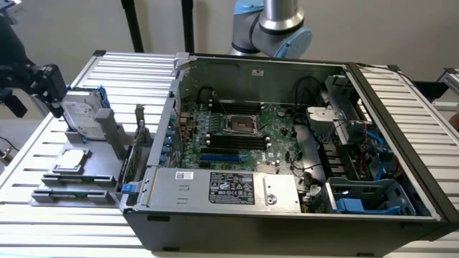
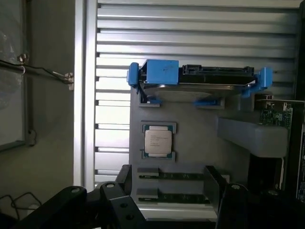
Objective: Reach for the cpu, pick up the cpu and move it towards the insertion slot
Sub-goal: 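Pick up the cpu and move it towards the insertion slot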
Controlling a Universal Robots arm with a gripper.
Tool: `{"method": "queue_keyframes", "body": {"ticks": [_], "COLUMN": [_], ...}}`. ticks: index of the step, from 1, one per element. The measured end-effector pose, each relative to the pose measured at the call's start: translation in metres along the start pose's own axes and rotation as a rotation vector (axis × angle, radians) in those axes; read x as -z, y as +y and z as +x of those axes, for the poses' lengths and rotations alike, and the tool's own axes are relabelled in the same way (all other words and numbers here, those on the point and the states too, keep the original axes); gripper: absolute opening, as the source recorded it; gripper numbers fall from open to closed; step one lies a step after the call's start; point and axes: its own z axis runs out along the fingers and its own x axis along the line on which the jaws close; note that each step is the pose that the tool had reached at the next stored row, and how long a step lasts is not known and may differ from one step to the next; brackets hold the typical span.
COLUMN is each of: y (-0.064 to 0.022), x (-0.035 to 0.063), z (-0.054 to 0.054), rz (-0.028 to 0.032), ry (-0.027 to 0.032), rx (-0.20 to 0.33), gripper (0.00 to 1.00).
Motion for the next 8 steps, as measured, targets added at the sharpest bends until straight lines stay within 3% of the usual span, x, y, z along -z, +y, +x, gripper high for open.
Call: {"method": "queue_keyframes", "body": {"ticks": [8], "y": [-0.0007], "x": [-0.0145], "z": [0.000], "rz": [0.0000], "ry": [0.0000], "rx": [0.000], "gripper": [0.71]}}
